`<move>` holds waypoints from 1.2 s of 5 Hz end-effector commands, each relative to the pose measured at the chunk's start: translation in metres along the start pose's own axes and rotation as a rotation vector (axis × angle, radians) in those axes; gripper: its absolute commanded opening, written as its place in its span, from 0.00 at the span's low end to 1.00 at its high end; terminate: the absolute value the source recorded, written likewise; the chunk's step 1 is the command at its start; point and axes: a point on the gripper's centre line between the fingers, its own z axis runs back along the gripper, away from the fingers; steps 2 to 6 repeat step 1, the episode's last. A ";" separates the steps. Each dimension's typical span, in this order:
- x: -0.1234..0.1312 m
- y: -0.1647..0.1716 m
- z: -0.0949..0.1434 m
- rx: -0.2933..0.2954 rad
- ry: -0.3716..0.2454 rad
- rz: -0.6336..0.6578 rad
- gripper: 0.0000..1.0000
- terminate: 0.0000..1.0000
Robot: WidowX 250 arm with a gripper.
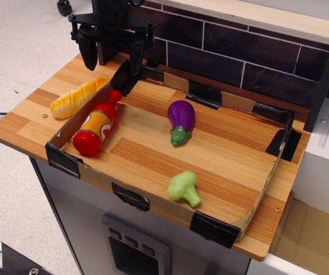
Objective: Topple hot sauce bottle
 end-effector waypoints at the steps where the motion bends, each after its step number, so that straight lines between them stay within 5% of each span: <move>1: 0.011 0.002 0.023 -0.012 -0.071 0.010 1.00 1.00; 6: 0.011 0.002 0.023 -0.012 -0.071 0.010 1.00 1.00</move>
